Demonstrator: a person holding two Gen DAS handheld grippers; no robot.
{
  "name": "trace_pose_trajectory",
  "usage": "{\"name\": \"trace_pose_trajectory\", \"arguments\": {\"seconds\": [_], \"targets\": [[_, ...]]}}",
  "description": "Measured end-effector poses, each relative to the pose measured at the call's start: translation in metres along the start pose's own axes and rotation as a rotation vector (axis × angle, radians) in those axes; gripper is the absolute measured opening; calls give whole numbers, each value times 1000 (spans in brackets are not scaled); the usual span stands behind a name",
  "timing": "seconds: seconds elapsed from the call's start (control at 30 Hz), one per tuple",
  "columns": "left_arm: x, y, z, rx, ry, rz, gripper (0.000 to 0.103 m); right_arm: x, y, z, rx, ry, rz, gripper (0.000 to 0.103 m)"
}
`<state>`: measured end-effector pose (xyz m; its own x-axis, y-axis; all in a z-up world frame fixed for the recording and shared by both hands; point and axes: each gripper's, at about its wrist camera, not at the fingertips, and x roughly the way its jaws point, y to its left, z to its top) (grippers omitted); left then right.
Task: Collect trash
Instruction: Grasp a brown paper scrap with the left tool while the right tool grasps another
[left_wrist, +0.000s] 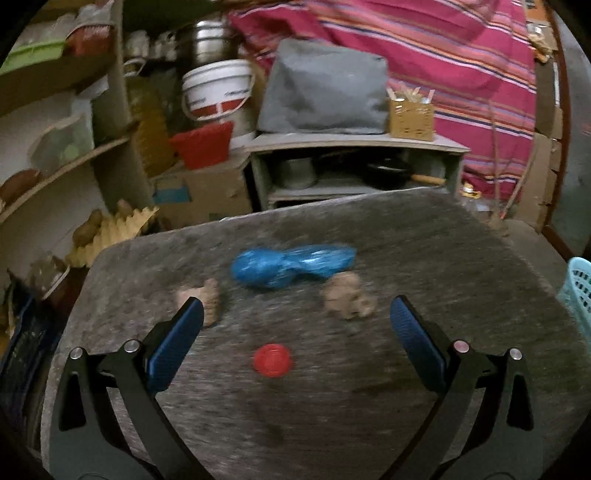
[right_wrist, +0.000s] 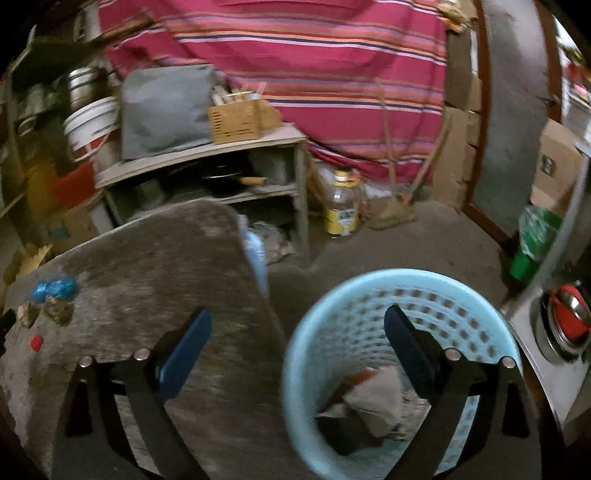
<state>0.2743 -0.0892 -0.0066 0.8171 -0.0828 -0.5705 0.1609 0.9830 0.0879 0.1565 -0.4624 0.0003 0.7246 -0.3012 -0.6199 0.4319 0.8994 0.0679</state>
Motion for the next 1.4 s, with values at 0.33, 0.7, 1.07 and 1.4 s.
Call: {"name": "trace_pose_trajectory", "arguments": {"seconds": [0.33, 0.7, 1.07, 1.4], "targets": [[36, 70, -9, -78, 55, 76, 98, 29, 99, -7, -87, 62, 125, 94], [81, 93, -9, -92, 118, 71, 97, 56, 170, -10, -115, 91, 146, 99], [110, 102, -12, -86, 206, -24, 47, 70, 218, -9, -210, 118, 157, 99], [73, 134, -23, -135, 189, 36, 46, 62, 280, -24, -257, 119, 300, 99]]}}
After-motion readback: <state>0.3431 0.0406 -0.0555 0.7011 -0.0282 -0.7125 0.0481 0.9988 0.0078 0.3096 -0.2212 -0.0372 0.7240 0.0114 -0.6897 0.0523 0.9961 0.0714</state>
